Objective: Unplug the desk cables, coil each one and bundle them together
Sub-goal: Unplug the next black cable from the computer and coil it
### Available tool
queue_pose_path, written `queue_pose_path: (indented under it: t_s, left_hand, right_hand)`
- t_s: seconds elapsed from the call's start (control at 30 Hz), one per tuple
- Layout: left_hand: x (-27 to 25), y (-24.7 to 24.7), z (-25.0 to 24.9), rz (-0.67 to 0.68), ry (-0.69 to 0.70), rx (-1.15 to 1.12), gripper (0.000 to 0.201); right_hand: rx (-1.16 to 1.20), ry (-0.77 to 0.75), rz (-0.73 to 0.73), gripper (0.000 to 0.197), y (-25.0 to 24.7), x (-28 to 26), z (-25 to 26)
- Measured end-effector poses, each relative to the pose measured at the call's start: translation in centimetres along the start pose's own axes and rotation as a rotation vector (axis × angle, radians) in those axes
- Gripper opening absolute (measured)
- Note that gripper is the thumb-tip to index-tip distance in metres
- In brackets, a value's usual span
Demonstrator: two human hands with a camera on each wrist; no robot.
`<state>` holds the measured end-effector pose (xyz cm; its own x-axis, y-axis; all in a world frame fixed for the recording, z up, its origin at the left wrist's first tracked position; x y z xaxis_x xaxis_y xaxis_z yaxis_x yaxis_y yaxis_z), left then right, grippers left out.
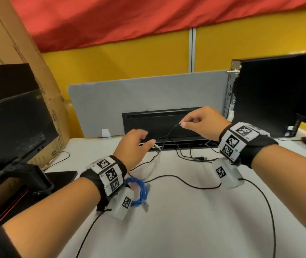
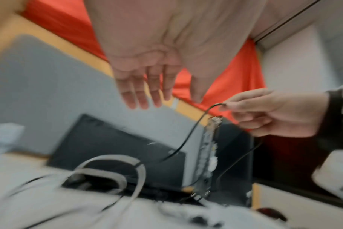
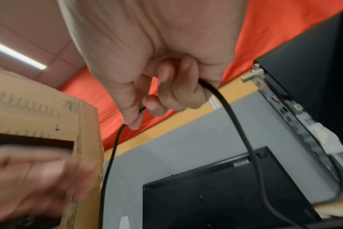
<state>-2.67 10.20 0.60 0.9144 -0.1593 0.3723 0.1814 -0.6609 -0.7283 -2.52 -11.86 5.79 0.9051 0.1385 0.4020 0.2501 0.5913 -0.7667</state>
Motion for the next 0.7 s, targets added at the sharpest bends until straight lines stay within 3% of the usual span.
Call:
queue_pose_path:
  t_s: [0.1, 0.23, 0.5, 0.7]
  left_hand:
    - [2.2, 1.4, -6.9, 0.143, 0.183, -0.150, 0.046]
    - [4.6, 2.9, -10.9, 0.255, 0.180, -0.377, 0.021]
    - [8.3, 2.0, -8.7, 0.269, 0.160, -0.198, 0.026]
    - [11.3, 0.0, -6.4, 0.175, 0.129, -0.046, 0.029]
  right_hand:
    - [-0.049, -0.062, 0.006, 0.009, -0.8, -0.3, 1.7]
    - [-0.090, -0.071, -0.019, 0.015, -2.8, -0.2, 1.9]
    - [-0.196, 0.051, -0.280, 0.015, -11.8, -1.1, -5.7]
    - [-0.314, 0.165, -0.369, 0.014, -15.5, -2.7, -11.1]
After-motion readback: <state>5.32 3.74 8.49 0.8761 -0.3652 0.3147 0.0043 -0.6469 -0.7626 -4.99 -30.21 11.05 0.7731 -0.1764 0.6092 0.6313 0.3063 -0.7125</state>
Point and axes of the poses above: each hand's wrist, its own x-axis towards the middle knuckle, its own y-axis out of the palm, z = x × y, the point moved 9 cm from there along x, towards the middle knuckle, and after that the axes turned 3 degrees about -x, right-handed, at the moved point
